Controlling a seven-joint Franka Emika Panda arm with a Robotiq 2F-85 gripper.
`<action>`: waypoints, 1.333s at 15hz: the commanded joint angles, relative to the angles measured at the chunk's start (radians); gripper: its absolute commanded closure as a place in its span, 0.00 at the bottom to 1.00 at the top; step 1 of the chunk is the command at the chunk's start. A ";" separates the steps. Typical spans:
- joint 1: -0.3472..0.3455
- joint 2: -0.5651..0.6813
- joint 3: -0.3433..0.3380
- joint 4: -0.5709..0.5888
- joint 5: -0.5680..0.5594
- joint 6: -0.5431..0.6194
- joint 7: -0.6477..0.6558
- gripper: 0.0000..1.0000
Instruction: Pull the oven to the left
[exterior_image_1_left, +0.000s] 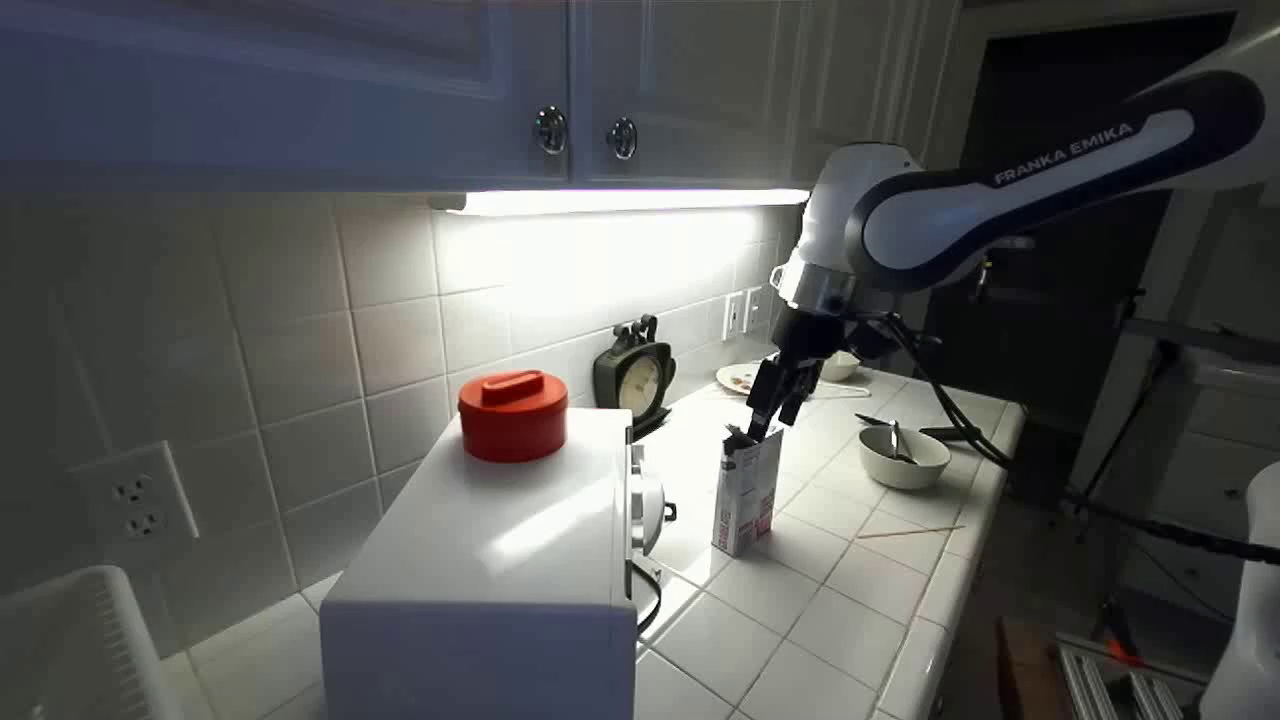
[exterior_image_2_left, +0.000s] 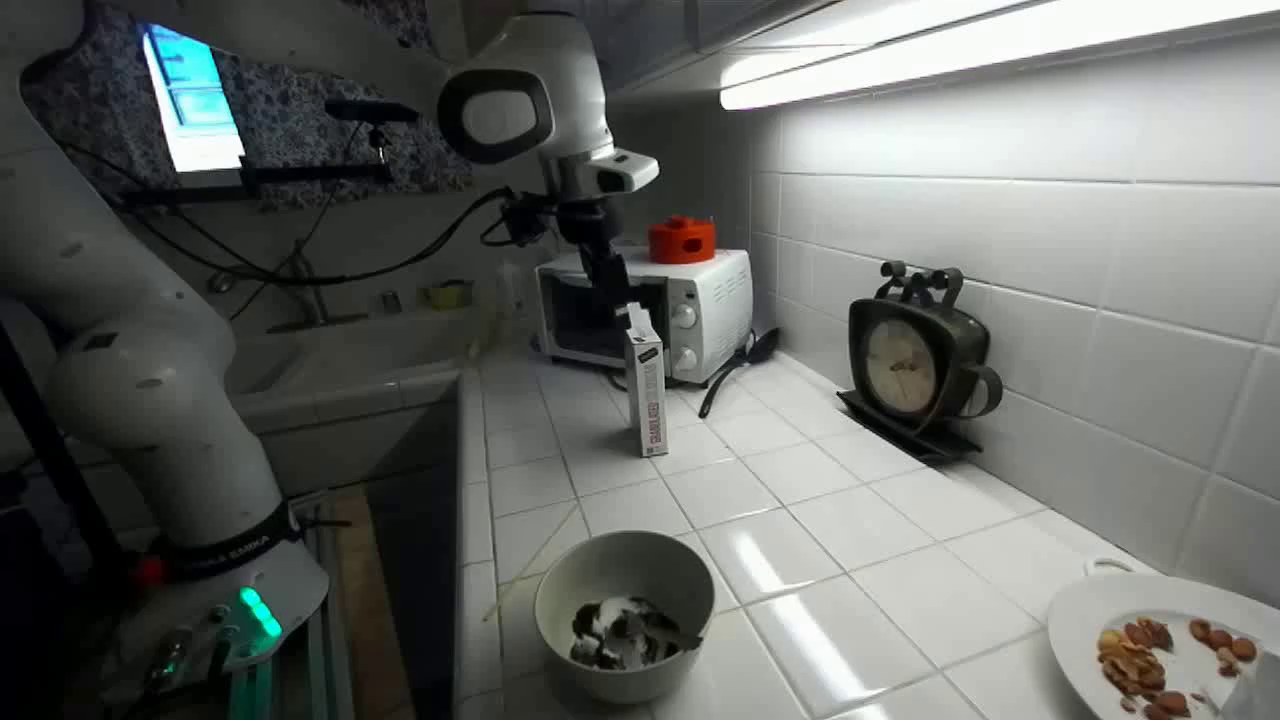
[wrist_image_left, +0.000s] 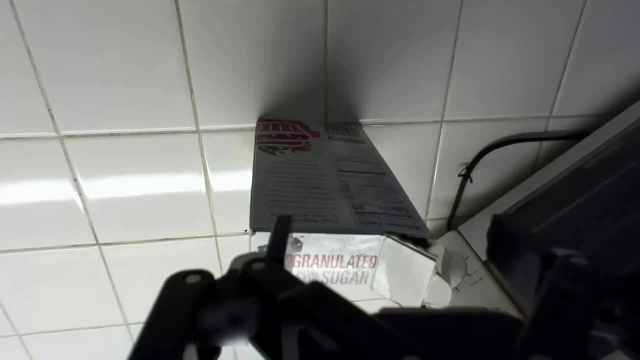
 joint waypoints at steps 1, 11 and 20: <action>-0.010 0.001 0.009 0.002 0.004 -0.003 -0.003 0.00; -0.057 -0.109 0.144 0.063 -0.381 -0.412 0.174 0.00; 0.042 -0.063 0.127 0.047 -0.307 -0.367 0.081 0.00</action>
